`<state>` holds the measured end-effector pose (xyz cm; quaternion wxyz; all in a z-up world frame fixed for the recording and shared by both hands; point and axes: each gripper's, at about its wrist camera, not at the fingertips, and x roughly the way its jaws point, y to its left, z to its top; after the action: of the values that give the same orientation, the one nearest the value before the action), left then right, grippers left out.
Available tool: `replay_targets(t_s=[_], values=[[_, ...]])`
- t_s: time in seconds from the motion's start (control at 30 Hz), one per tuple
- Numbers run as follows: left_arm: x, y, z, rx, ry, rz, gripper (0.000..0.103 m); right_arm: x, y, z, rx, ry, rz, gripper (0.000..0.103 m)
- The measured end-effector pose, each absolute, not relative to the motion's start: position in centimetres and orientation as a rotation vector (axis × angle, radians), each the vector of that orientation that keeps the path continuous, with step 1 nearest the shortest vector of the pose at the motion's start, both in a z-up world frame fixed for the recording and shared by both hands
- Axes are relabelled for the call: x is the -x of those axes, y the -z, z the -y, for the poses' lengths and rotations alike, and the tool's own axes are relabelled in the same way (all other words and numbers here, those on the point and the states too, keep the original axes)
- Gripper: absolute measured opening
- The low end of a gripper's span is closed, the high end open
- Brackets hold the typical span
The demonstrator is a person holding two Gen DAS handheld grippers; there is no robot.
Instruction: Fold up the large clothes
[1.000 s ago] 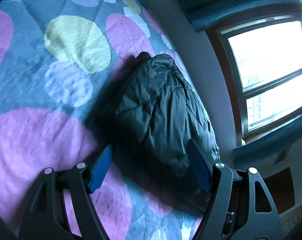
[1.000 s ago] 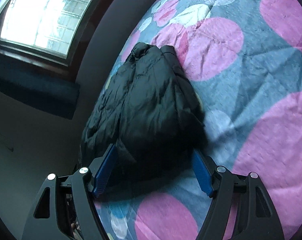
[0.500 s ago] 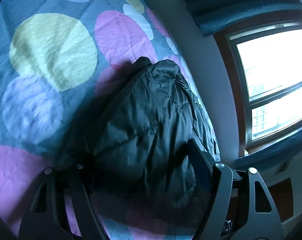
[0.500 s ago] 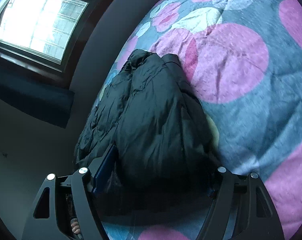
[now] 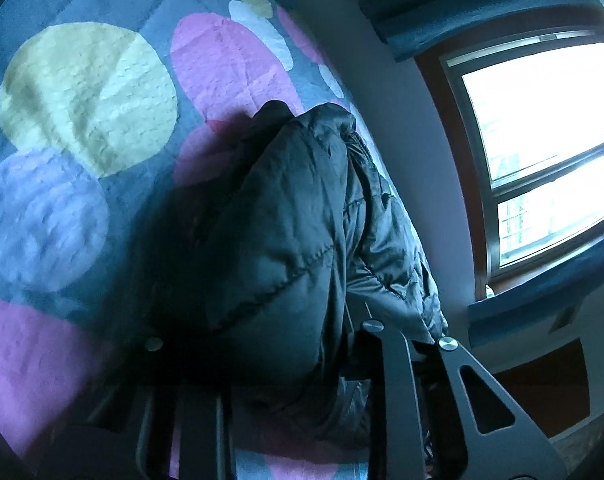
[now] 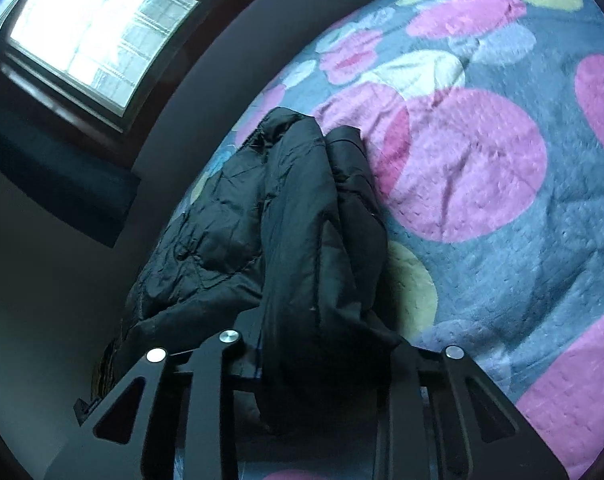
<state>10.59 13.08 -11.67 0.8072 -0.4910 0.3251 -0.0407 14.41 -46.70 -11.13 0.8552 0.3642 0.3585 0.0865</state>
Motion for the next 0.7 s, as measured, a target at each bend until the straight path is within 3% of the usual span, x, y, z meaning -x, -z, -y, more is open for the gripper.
replay_targets(t_s=[0.7], values=[[2.7,9.3,-12.1,0.956,0.091,-0.768,0.021,-0.7,11.2,49.7,-0.81,-0.217,-0.807,0.024]])
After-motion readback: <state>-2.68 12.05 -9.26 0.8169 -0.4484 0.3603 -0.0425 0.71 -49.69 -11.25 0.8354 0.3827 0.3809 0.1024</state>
